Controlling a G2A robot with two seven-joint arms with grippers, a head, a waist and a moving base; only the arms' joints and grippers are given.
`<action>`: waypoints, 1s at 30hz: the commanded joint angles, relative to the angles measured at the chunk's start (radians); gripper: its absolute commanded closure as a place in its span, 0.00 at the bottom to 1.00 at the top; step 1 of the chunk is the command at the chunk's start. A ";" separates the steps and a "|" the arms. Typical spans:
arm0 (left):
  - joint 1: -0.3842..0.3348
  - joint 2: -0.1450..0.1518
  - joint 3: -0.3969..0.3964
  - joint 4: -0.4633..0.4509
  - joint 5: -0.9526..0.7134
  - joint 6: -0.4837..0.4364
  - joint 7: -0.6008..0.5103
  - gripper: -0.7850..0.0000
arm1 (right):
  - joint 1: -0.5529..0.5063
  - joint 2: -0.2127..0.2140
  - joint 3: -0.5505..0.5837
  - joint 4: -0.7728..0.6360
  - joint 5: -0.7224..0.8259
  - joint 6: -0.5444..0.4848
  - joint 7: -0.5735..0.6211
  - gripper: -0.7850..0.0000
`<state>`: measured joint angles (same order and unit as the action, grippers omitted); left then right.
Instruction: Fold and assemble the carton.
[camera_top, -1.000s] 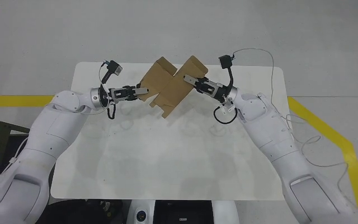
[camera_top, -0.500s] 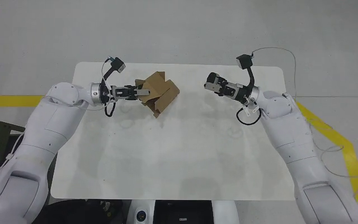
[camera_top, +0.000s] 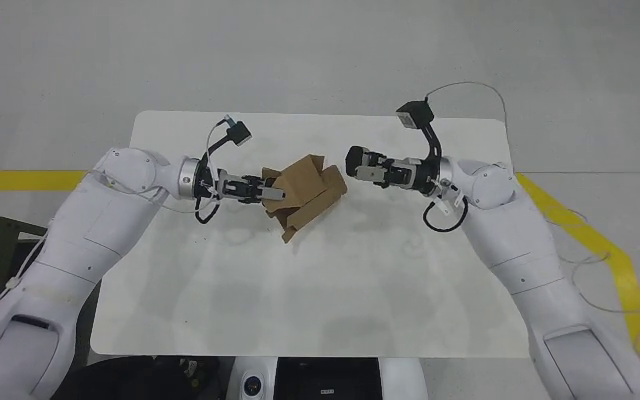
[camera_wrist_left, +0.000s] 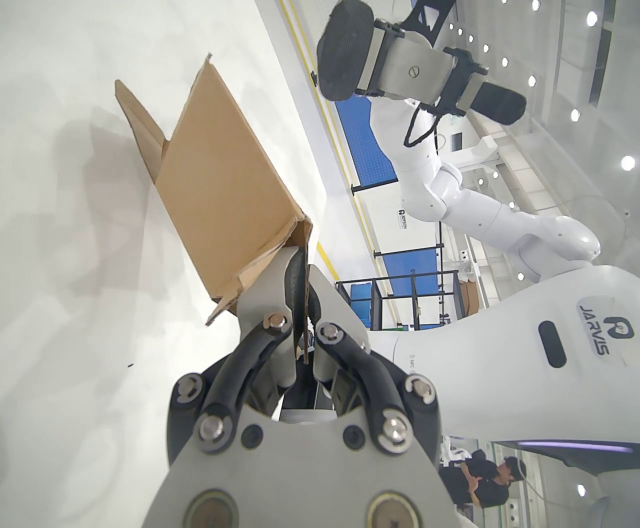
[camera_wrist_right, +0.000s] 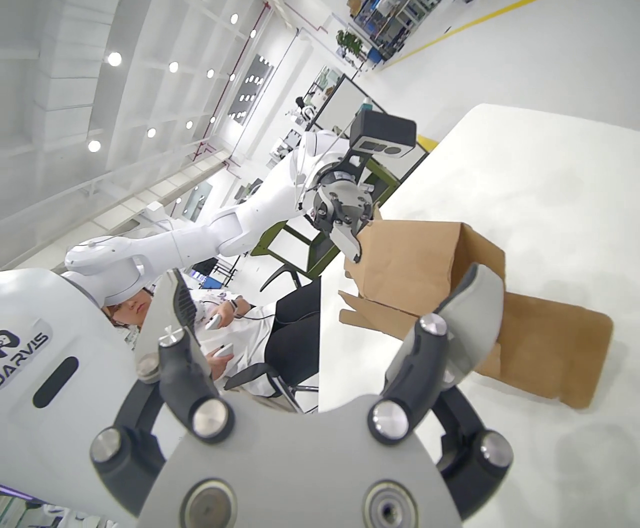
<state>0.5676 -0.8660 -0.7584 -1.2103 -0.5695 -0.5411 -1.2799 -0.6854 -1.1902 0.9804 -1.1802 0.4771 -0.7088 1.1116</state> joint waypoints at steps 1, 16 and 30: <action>0.001 0.012 0.010 -0.027 -0.006 -0.010 0.010 1.00 | 0.004 0.003 -0.027 -0.003 0.021 0.010 0.010 0.10; -0.020 0.085 0.101 -0.104 -0.042 -0.077 0.077 1.00 | 0.054 0.034 -0.150 0.060 0.024 -0.002 -0.002 0.42; -0.061 0.118 0.190 -0.141 -0.082 -0.104 0.104 1.00 | 0.108 0.041 -0.269 0.126 0.036 -0.042 -0.042 0.54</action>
<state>0.5096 -0.7494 -0.5760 -1.3487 -0.6501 -0.6439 -1.1770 -0.5817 -1.1490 0.7191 -1.0583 0.5109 -0.7481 1.0722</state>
